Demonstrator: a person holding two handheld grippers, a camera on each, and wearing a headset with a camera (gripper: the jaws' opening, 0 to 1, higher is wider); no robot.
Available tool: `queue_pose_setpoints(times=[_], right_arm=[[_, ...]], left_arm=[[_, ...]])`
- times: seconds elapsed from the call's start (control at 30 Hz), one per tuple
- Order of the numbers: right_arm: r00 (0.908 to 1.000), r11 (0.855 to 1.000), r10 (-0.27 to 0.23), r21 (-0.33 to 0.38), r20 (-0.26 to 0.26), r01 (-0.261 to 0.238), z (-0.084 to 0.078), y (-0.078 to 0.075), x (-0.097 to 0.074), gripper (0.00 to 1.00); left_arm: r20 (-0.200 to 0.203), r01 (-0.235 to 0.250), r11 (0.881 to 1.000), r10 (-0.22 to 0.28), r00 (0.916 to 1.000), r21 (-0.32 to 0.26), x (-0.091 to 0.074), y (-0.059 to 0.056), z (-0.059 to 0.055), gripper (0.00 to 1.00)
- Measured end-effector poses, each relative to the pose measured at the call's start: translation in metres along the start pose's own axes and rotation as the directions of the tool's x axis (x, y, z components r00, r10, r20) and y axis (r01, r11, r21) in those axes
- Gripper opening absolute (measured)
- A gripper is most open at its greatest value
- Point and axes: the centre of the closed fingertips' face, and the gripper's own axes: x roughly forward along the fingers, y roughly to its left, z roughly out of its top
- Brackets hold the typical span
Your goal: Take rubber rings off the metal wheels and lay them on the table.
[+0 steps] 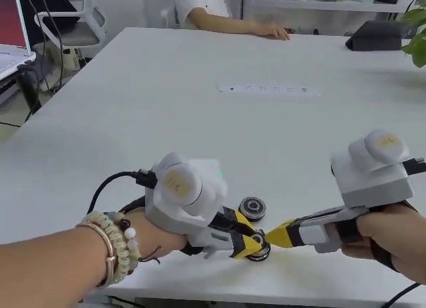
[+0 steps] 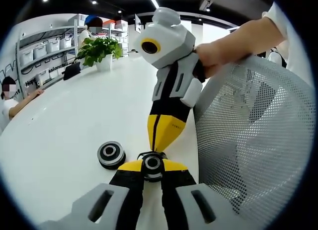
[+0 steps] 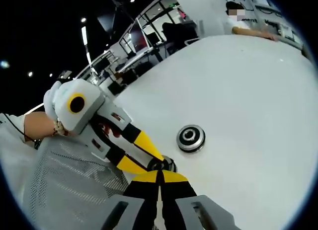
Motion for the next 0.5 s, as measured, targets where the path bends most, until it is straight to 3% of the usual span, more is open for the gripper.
queue_pose_setpoints(times=[0.3, 0.37, 0.4, 0.43, 0.47, 0.5], right_arm=[[0.9994, 0.999, 0.031, -0.01, 0.016, -0.031, 0.004, 0.006, 0.0, 0.0], [0.9979, 0.999, 0.052, 0.0, 0.038, -0.052, 0.009, 0.01, 0.0, 0.0], [0.9887, 0.993, 0.114, 0.02, 0.097, -0.116, 0.02, 0.022, -0.001, 0.0], [0.9928, 0.995, 0.096, 0.026, 0.072, -0.098, 0.017, 0.02, -0.003, 0.0], [0.9983, 0.998, 0.036, -0.05, 0.045, -0.033, 0.013, 0.011, -0.001, 0.0], [0.9977, 0.999, 0.049, -0.01, 0.048, -0.049, 0.012, 0.015, 0.0, 0.0]], left_arm=[[-0.001, 0.0, 1.0, 0.0, 1.0, 0.002, 0.0, 0.0, 0.0, 0.07], [-0.001, 0.0, 1.0, 0.0, 1.0, 0.002, 0.0, -0.001, 0.0, 0.07], [-0.001, -0.001, 1.0, 0.001, 1.0, 0.002, 0.0, -0.001, 0.0, 0.07], [-0.001, -0.001, 1.0, 0.001, 1.0, 0.0, 0.0, 0.0, 0.0, 0.07], [0.0, 0.0, 1.0, 0.0, 1.0, -0.001, 0.0, 0.0, 0.0, 0.07], [0.0, 0.0, 1.0, 0.0, 1.0, -0.001, 0.0, 0.0, 0.0, 0.07]])
